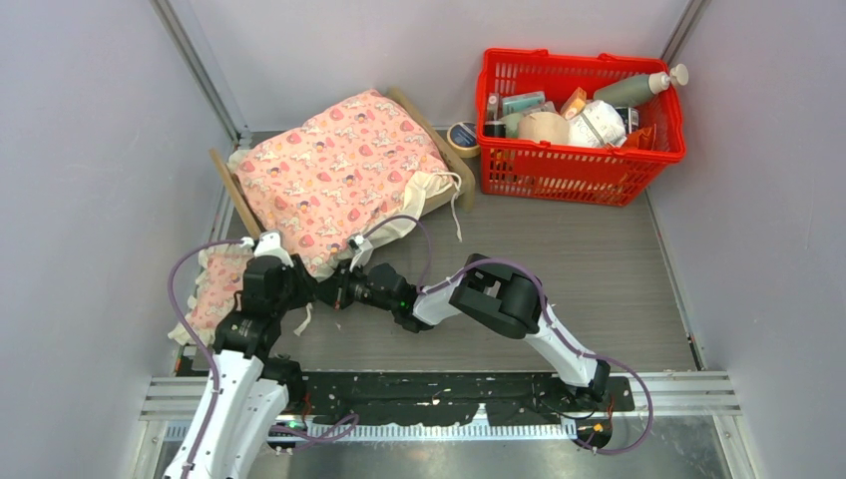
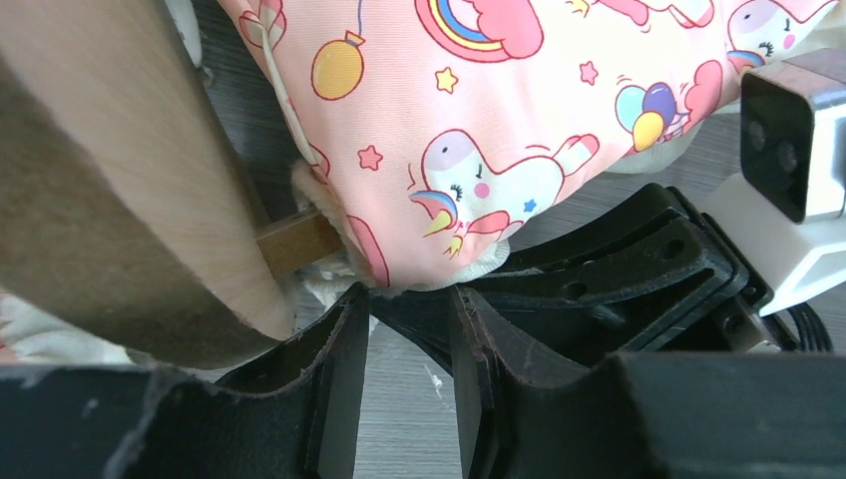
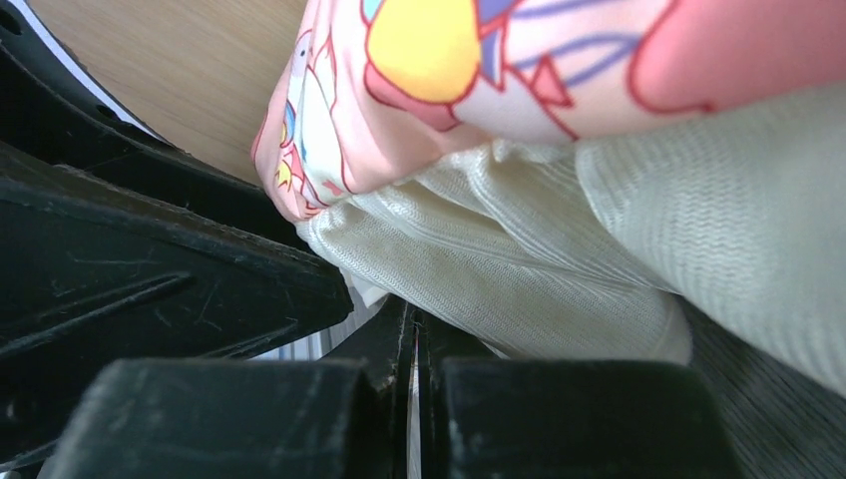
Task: Set up the pet bed
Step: Tie the ropes to the bed frame.
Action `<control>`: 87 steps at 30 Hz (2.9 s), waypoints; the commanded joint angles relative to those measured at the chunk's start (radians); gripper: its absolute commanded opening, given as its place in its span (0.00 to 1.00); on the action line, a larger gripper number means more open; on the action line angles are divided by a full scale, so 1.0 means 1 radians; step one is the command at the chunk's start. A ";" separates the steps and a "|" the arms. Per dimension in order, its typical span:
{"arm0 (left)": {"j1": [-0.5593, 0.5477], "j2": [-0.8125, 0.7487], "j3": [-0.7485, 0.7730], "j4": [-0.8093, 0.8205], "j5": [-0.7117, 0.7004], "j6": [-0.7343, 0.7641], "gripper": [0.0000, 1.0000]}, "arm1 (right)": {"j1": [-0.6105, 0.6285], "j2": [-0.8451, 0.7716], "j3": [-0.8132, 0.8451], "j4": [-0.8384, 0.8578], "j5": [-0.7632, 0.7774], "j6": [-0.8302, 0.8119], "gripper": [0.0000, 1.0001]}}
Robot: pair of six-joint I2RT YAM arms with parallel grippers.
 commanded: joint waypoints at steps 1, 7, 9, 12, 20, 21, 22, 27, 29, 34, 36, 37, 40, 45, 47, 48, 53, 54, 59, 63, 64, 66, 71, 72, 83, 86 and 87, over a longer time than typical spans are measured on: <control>-0.049 -0.013 0.004 0.037 -0.161 0.047 0.39 | -0.004 -0.019 0.024 0.035 -0.011 -0.008 0.05; -0.076 -0.018 -0.003 0.026 -0.223 0.055 0.39 | -0.004 -0.012 0.033 0.035 -0.012 -0.004 0.05; -0.087 -0.017 -0.002 0.025 -0.248 0.053 0.38 | -0.004 -0.013 0.030 0.034 -0.011 -0.006 0.05; -0.100 -0.012 -0.012 0.047 -0.259 0.048 0.38 | -0.004 -0.015 0.028 0.036 -0.009 -0.006 0.05; -0.110 0.048 -0.007 0.082 -0.181 0.015 0.24 | -0.005 -0.018 0.033 0.051 -0.005 -0.003 0.05; -0.110 0.044 0.001 0.081 -0.148 0.001 0.14 | -0.005 -0.021 0.032 0.051 -0.005 -0.009 0.05; -0.110 0.036 0.003 0.081 -0.125 -0.014 0.07 | -0.005 -0.023 0.033 0.054 -0.004 -0.012 0.05; -0.110 -0.035 -0.022 0.097 -0.062 -0.102 0.00 | -0.007 -0.020 0.024 0.104 -0.010 -0.037 0.05; -0.110 -0.047 -0.029 0.097 -0.060 -0.120 0.00 | -0.007 -0.015 0.019 0.143 -0.016 -0.042 0.05; -0.110 -0.042 -0.024 0.072 -0.055 -0.149 0.00 | -0.007 -0.011 0.001 0.176 -0.002 -0.042 0.05; -0.110 -0.039 -0.022 0.070 -0.056 -0.154 0.00 | -0.007 -0.011 -0.006 0.199 0.006 -0.046 0.05; -0.110 -0.040 -0.020 0.070 -0.058 -0.156 0.00 | -0.007 -0.010 -0.008 0.220 0.009 -0.045 0.05; -0.110 -0.034 -0.016 0.069 -0.066 -0.165 0.00 | -0.007 -0.008 -0.002 0.231 0.019 -0.045 0.12; -0.110 -0.016 -0.015 0.071 -0.080 -0.179 0.00 | -0.004 -0.003 0.010 0.207 0.039 -0.033 0.21; -0.110 -0.008 -0.011 0.073 -0.082 -0.182 0.00 | 0.001 0.002 0.019 0.192 0.042 -0.034 0.21; -0.110 -0.004 -0.009 0.074 -0.083 -0.183 0.00 | 0.004 0.005 0.021 0.183 0.044 -0.035 0.21; -0.110 0.008 0.000 0.073 -0.096 -0.189 0.00 | 0.015 0.012 0.041 0.164 0.043 -0.047 0.23; -0.110 0.008 0.001 0.074 -0.098 -0.191 0.00 | 0.017 0.012 0.041 0.163 0.045 -0.048 0.17; -0.110 0.015 0.004 0.086 -0.099 -0.200 0.00 | 0.027 0.014 0.042 0.161 0.064 -0.045 0.13; -0.111 0.021 0.006 0.073 -0.104 -0.205 0.00 | 0.031 0.018 0.033 0.156 0.070 -0.046 0.20; -0.110 0.019 0.007 0.072 -0.105 -0.208 0.00 | 0.032 0.021 0.035 0.153 0.068 -0.054 0.23; -0.110 0.011 0.008 0.065 -0.110 -0.219 0.00 | 0.034 0.029 0.035 0.149 0.067 -0.060 0.26; -0.110 0.002 0.002 0.065 -0.121 -0.228 0.00 | 0.043 0.035 0.035 0.148 0.070 -0.084 0.31; -0.110 0.004 0.002 0.064 -0.122 -0.228 0.00 | 0.043 0.036 0.033 0.153 0.070 -0.085 0.31; -0.110 0.014 -0.001 0.060 -0.135 -0.235 0.00 | 0.046 0.035 0.012 0.153 0.124 -0.102 0.36; -0.110 0.013 -0.003 0.056 -0.136 -0.237 0.00 | 0.047 0.013 -0.012 0.127 0.155 -0.103 0.36; -0.110 0.011 -0.002 0.056 -0.135 -0.237 0.00 | 0.047 0.007 -0.035 0.131 0.163 -0.104 0.36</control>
